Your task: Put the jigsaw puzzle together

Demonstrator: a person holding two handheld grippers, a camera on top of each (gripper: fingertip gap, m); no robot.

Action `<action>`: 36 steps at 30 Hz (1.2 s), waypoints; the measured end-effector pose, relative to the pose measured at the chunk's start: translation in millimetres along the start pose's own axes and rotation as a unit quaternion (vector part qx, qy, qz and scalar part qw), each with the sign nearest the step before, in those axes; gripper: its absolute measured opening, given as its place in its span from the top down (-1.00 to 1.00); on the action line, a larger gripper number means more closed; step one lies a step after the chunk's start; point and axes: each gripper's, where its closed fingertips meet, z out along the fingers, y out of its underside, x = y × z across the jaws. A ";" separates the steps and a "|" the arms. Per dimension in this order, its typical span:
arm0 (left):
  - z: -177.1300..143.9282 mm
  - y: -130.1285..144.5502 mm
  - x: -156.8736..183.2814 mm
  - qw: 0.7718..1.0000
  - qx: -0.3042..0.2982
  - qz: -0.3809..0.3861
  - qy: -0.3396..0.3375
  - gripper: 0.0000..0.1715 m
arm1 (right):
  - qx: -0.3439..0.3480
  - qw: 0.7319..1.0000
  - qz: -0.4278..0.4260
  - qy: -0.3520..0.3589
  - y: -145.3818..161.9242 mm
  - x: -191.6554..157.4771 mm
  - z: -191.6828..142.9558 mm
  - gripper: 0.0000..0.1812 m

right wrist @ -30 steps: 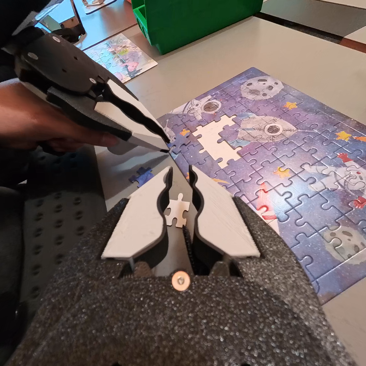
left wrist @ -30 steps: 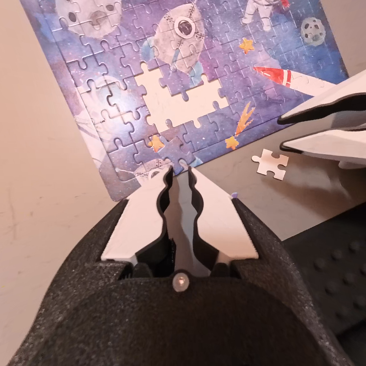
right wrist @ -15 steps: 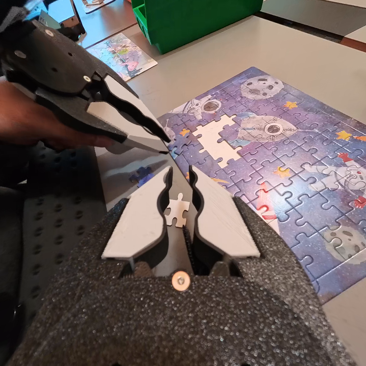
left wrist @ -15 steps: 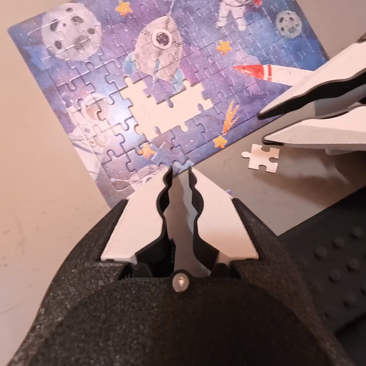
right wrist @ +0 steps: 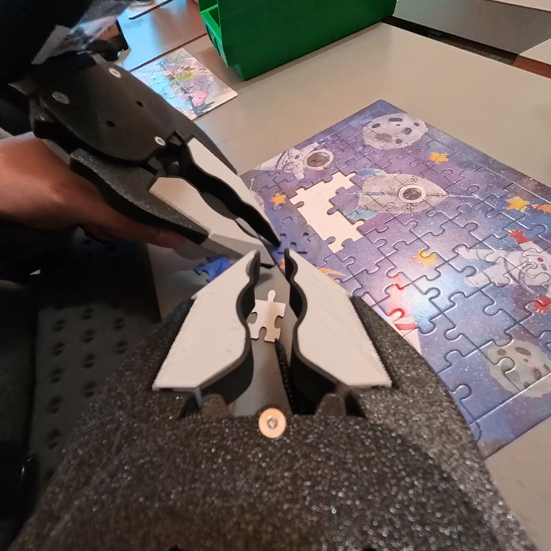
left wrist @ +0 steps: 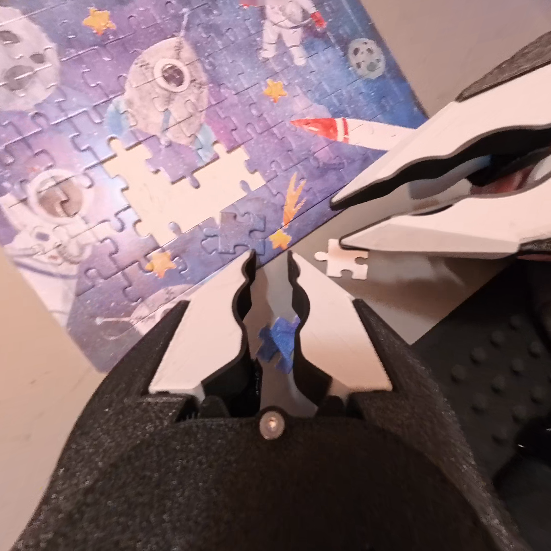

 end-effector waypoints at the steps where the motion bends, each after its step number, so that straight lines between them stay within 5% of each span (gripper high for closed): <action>1: 1.8 -2.1 6.3 1.000 0.002 0.001 0.019 0.74 | 0.001 1.000 0.001 0.000 -0.1 0.2 -0.3 0.83; 8: -3.8 -16.8 -19.7 0.994 0.036 0.094 0.041 0.70 | -0.056 0.998 -0.001 -0.006 19.6 -1.0 12.0 0.80; 13: 1.5 -19.0 -13.9 0.987 0.040 0.097 0.122 0.68 | -0.117 0.992 -0.034 -0.013 36.0 -9.2 30.1 0.71; 28: -9.4 5.9 -6.8 0.987 0.015 0.088 0.137 0.67 | -0.103 0.994 -0.018 0.008 27.9 3.8 32.5 0.58; 36: -4.6 -15.1 -19.5 0.986 0.058 0.159 0.007 0.55 | -0.005 0.999 0.007 0.051 -3.5 23.6 2.5 0.65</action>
